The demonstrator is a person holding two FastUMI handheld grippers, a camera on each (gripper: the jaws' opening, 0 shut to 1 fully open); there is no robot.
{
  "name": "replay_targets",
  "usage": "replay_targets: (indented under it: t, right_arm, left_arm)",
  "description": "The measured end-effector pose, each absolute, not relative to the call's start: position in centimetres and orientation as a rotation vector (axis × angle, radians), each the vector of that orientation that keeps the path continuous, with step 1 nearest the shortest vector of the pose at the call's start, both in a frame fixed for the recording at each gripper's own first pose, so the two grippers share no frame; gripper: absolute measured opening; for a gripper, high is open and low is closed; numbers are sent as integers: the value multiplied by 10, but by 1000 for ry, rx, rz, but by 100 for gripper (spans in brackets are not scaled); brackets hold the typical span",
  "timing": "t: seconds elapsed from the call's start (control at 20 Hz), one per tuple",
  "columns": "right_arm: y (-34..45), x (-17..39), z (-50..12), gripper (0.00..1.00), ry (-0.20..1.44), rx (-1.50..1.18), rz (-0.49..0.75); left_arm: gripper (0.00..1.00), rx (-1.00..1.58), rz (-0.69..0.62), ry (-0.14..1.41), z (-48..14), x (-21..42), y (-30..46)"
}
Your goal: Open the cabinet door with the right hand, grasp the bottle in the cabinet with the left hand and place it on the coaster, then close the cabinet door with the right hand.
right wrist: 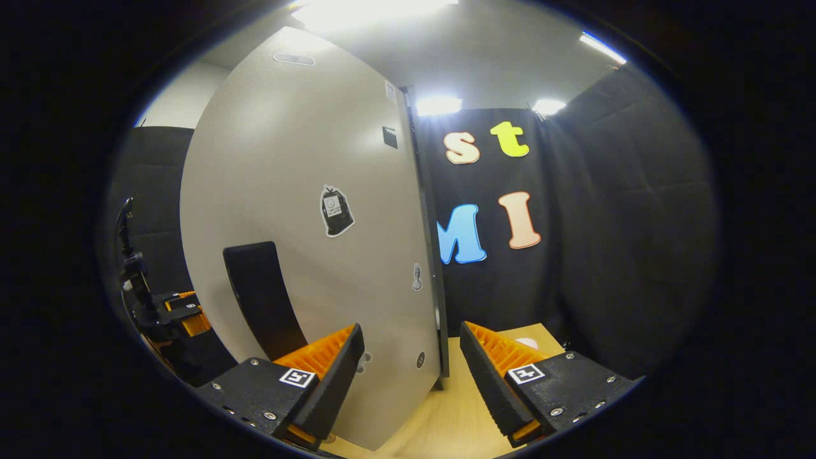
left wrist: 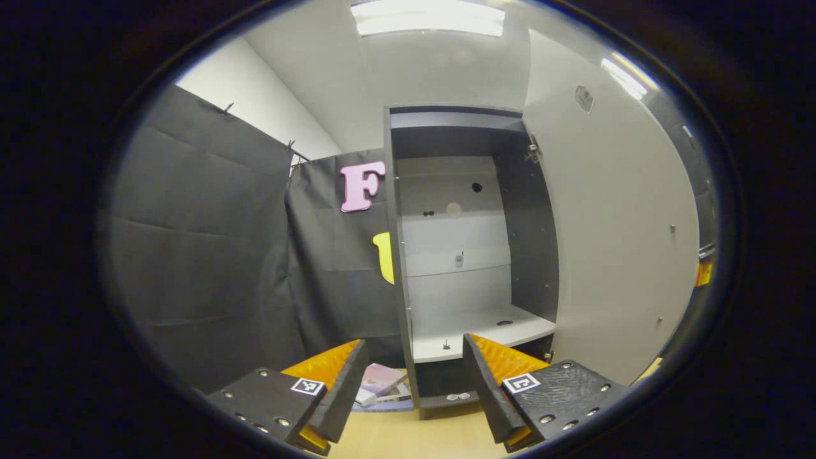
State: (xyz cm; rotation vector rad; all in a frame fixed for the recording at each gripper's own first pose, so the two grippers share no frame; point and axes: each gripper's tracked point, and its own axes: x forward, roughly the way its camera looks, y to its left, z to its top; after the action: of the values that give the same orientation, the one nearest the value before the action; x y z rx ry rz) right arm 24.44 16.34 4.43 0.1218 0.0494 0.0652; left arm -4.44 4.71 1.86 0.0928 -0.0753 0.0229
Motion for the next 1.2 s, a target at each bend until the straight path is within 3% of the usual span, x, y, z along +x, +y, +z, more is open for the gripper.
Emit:
replay_targets:
  t: [0.1, 0.15, 0.55, 0.6, 0.75, 0.8, 0.9, 1.2]
  right_arm:
    - [165, 247, 47, 90, 44, 131, 70]
    - [168, 247, 48, 94, 41, 136, 74]
    - [193, 258, 52, 94, 35, 144, 127]
    - [196, 260, 53, 90, 31, 147, 132]
    - [205, 266, 57, 94, 23, 149, 152]
    - [208, 268, 59, 94, 20, 148, 159]
    - [215, 273, 60, 94, 16, 152, 171]
    - [236, 290, 65, 94, 13, 177, 208]
  left_arm:
    - [86, 103, 25, -75, 19, -45, 49]
    - [86, 108, 31, -79, 20, -45, 50]
    - [86, 117, 65, -89, 27, -52, 60]
    - [86, 118, 68, -90, 27, -54, 64]
    - [86, 123, 81, -83, 24, -53, 77]
    - [90, 124, 86, -82, 24, -52, 79]
    - [86, 123, 97, -83, 25, -53, 85]
    - [86, 130, 133, -73, 22, -56, 110]
